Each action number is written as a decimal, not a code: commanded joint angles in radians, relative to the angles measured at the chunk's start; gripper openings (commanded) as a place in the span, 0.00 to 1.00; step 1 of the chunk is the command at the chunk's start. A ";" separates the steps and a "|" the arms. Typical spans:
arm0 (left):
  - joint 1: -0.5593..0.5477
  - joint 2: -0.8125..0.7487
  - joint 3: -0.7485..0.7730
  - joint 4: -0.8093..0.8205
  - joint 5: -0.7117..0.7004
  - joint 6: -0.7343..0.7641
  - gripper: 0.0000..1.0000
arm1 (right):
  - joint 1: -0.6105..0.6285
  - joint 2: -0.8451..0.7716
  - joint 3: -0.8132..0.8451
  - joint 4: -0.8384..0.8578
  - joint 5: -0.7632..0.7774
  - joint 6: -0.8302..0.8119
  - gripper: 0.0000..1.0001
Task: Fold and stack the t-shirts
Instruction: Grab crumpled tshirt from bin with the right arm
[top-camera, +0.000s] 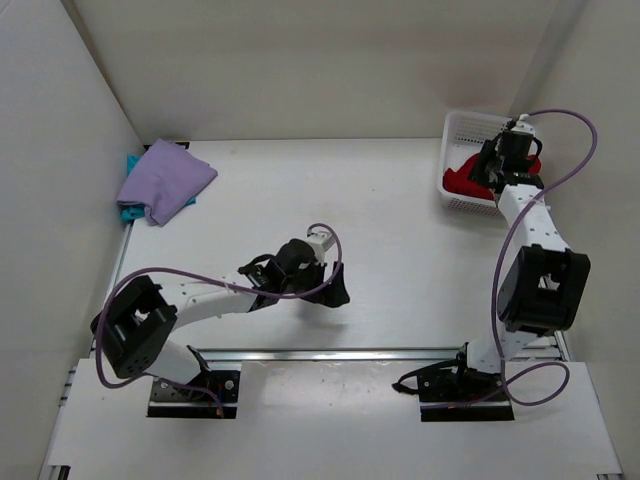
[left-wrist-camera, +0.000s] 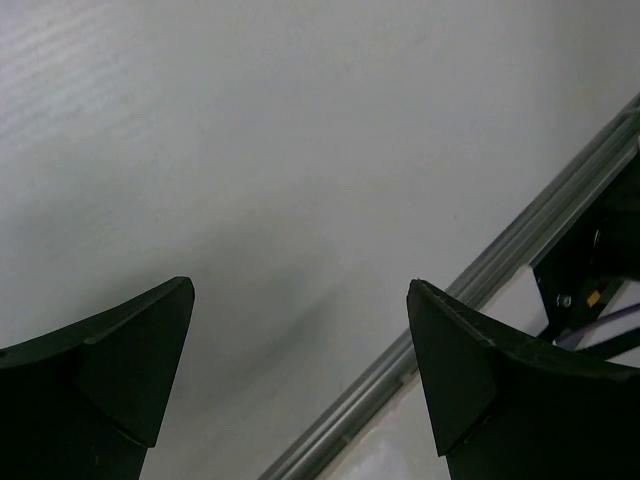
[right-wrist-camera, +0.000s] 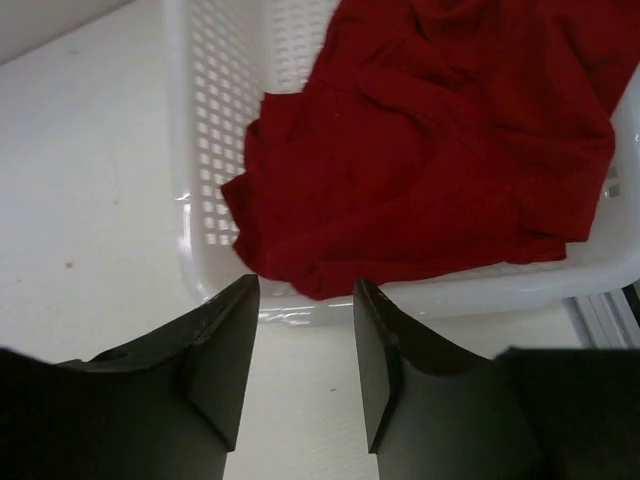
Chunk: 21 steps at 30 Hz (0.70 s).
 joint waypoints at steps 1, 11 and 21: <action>-0.010 -0.128 -0.072 0.079 0.082 0.003 0.98 | -0.040 0.097 0.116 -0.067 -0.015 -0.067 0.44; 0.005 -0.116 -0.159 0.184 0.196 -0.044 0.98 | 0.006 0.290 0.265 -0.181 -0.007 -0.168 0.50; 0.024 -0.101 -0.164 0.195 0.196 -0.046 0.99 | 0.020 0.375 0.322 -0.237 0.014 -0.187 0.32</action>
